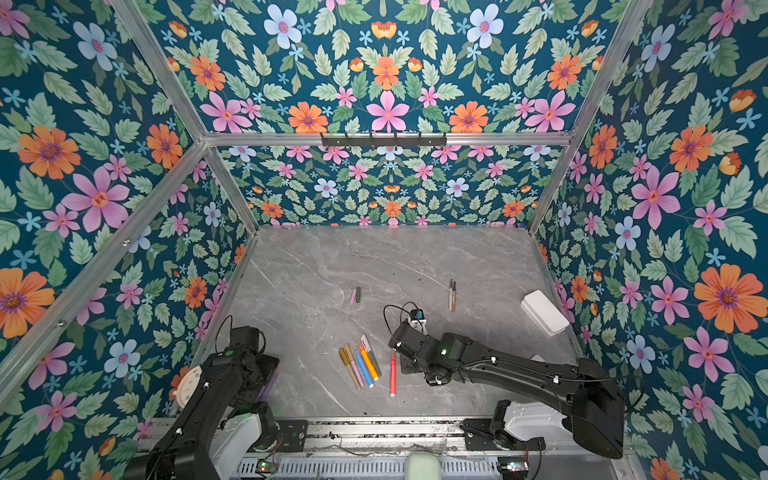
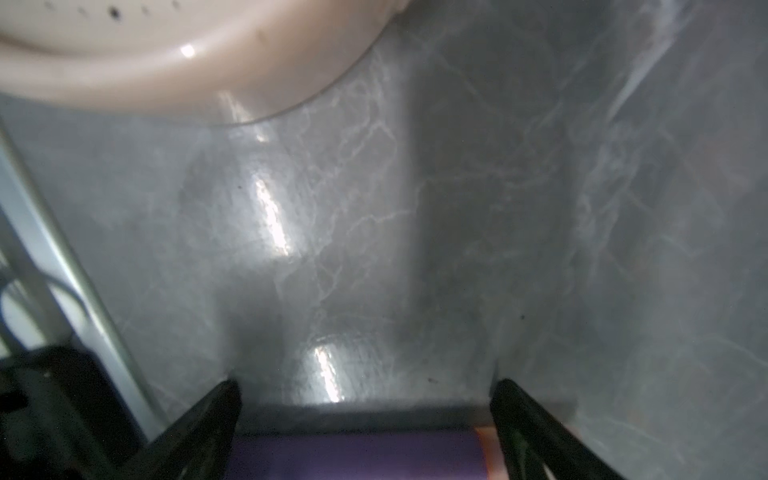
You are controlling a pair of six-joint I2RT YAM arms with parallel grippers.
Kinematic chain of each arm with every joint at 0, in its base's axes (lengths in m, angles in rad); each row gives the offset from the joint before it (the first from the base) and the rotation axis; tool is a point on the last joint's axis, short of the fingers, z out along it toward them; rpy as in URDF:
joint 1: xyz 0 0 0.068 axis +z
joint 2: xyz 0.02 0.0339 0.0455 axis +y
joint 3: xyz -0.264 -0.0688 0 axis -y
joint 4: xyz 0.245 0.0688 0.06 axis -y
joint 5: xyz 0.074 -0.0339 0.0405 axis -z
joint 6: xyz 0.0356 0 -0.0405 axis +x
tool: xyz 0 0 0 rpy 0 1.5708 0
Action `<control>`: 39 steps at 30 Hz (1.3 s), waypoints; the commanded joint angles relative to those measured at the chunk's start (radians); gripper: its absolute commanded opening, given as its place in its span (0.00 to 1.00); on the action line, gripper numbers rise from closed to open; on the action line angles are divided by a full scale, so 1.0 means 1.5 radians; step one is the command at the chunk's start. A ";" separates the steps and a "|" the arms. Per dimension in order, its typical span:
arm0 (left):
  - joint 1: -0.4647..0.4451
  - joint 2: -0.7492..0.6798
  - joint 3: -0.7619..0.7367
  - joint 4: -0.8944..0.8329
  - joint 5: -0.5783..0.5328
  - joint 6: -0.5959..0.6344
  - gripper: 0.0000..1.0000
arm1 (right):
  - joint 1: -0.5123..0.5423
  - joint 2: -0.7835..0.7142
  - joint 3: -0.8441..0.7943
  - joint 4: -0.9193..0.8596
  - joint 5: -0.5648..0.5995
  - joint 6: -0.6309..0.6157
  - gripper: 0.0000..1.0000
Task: Open the pen caps
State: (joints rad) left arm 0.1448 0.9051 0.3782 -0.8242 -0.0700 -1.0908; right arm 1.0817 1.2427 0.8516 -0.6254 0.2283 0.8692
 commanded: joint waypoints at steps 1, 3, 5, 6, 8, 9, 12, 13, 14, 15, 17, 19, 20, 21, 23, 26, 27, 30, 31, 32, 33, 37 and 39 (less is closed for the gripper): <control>-0.006 0.011 -0.025 0.047 0.093 -0.007 0.97 | 0.000 0.003 0.003 0.007 -0.002 0.005 0.00; -0.012 0.017 -0.031 0.058 0.102 -0.014 0.97 | 0.000 0.004 0.005 0.006 -0.002 0.004 0.00; -0.020 0.018 -0.037 0.068 0.113 -0.023 0.97 | -0.001 0.005 0.007 0.004 -0.003 0.004 0.00; -0.024 0.016 -0.042 0.075 0.121 -0.030 0.97 | 0.000 0.006 0.009 0.002 -0.003 0.002 0.00; -0.035 0.013 -0.048 0.085 0.136 -0.046 0.97 | 0.000 0.008 0.013 0.001 -0.004 0.002 0.00; -0.043 0.010 -0.050 0.089 0.139 -0.057 0.97 | 0.000 0.009 0.014 0.001 -0.003 0.002 0.00; -0.082 0.004 -0.047 0.094 0.143 -0.097 0.97 | 0.000 0.008 0.012 0.001 -0.002 0.003 0.00; -0.099 0.003 -0.043 0.094 0.142 -0.112 0.97 | 0.000 0.007 0.010 0.003 -0.002 0.003 0.00; -0.114 0.001 -0.041 0.096 0.141 -0.126 0.97 | 0.000 0.006 0.009 0.003 -0.003 0.004 0.00; -0.135 0.003 -0.037 0.102 0.140 -0.141 0.97 | 0.000 0.005 0.006 0.004 -0.002 0.004 0.00; -0.171 0.008 -0.029 0.110 0.132 -0.168 0.97 | 0.000 0.004 0.002 0.006 -0.002 0.004 0.00; -0.205 0.020 -0.021 0.122 0.128 -0.191 0.97 | 0.000 0.002 -0.002 0.009 -0.003 0.004 0.00; -0.217 0.028 -0.018 0.130 0.126 -0.199 0.97 | 0.000 0.001 -0.004 0.009 -0.003 0.005 0.00; -0.230 0.037 -0.014 0.139 0.125 -0.208 0.97 | 0.000 -0.001 -0.006 0.010 -0.003 0.005 0.00; -0.252 0.058 -0.009 0.158 0.126 -0.223 0.97 | 0.000 -0.008 -0.011 0.009 -0.001 0.006 0.00; -0.287 0.091 0.008 0.183 0.123 -0.246 0.97 | 0.000 -0.022 -0.020 0.005 0.004 0.009 0.00; -0.300 0.101 0.014 0.191 0.123 -0.254 0.97 | 0.001 -0.027 -0.024 0.003 0.008 0.011 0.00; -0.335 0.133 0.036 0.210 0.120 -0.278 0.97 | 0.000 -0.042 -0.036 0.000 0.013 0.014 0.00; -0.346 0.142 0.045 0.216 0.118 -0.283 0.97 | 0.000 -0.046 -0.039 -0.001 0.014 0.015 0.00; -0.360 0.154 0.055 0.220 0.115 -0.291 0.97 | 0.000 -0.049 -0.043 -0.002 0.017 0.016 0.00; -0.373 0.167 0.065 0.223 0.112 -0.300 0.97 | 0.000 -0.053 -0.045 -0.004 0.019 0.016 0.00; -0.415 0.208 0.099 0.240 0.101 -0.327 0.98 | -0.002 -0.064 -0.050 -0.013 0.026 0.013 0.00; -0.420 0.223 0.116 0.236 0.086 -0.325 0.97 | -0.006 -0.072 -0.051 -0.017 0.026 0.010 0.00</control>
State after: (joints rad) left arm -0.4747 1.2129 0.5446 -0.6170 -0.0170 -1.5200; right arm 1.0779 1.1469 0.7765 -0.6350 0.2428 0.8864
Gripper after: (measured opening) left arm 0.975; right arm 0.108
